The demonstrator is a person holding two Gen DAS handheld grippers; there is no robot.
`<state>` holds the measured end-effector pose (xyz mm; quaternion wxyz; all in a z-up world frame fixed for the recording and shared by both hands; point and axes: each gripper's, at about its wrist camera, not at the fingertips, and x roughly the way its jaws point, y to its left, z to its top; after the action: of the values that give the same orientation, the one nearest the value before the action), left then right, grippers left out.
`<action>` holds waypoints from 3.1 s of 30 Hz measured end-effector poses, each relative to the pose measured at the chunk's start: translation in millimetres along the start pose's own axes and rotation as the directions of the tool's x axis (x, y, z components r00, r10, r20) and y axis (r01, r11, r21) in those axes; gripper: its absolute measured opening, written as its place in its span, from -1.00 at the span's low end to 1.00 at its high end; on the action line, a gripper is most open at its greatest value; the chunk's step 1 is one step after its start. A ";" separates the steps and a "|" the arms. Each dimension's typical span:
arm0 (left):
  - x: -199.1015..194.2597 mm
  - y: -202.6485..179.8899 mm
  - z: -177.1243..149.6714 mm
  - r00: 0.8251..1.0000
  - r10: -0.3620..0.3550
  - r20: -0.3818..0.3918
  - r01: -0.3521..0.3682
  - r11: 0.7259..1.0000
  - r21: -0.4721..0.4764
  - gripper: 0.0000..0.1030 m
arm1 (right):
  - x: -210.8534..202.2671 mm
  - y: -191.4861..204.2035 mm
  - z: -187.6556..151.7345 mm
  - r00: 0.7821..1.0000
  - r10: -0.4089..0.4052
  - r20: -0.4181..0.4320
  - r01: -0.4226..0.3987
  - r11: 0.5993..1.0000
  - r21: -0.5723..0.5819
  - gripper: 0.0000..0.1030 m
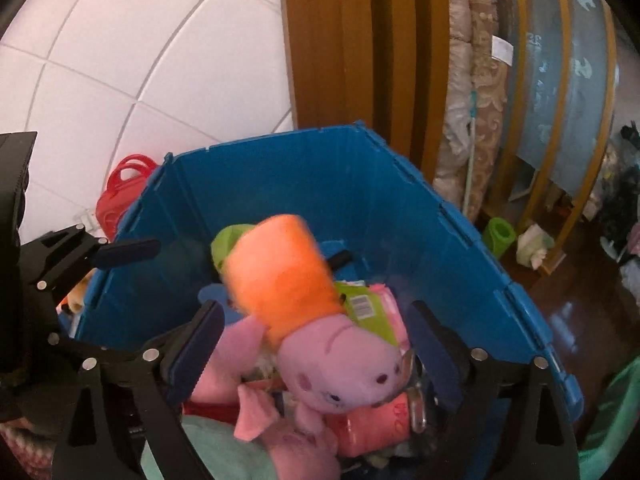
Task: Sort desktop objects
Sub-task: 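Lift and carry the orange-shirted pig plush with both tools over the crate, then open both tools to drop the pig plush into the crate, then move both tools back toward the plush pile, then grasp the pink pig plush in blue clothes with both tools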
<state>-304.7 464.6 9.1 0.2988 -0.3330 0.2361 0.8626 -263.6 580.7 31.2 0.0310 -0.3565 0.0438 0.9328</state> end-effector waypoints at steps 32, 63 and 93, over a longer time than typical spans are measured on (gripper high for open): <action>-111.5 99.6 -136.3 0.986 0.161 -0.049 -0.168 0.942 -0.291 0.50 | -46.2 144.0 -32.3 0.999 0.046 -0.024 -0.049 0.988 -0.147 1.00; -183.6 292.2 -430.4 0.892 0.308 -0.331 -0.452 0.647 -0.614 0.50 | 36.0 433.2 -112.8 0.916 0.312 -0.252 -0.386 0.855 -0.346 1.00; -94.4 512.5 -584.6 0.849 0.205 -0.486 -0.519 0.494 -0.697 0.50 | 220.1 690.3 -131.6 0.813 0.292 -0.504 -0.507 0.780 -0.367 1.00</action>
<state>-339.5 -287.6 -206.3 -0.1236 -0.5162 -0.0698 0.8446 -401.6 -113.4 -172.4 -0.2732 -0.5262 -0.1096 0.7978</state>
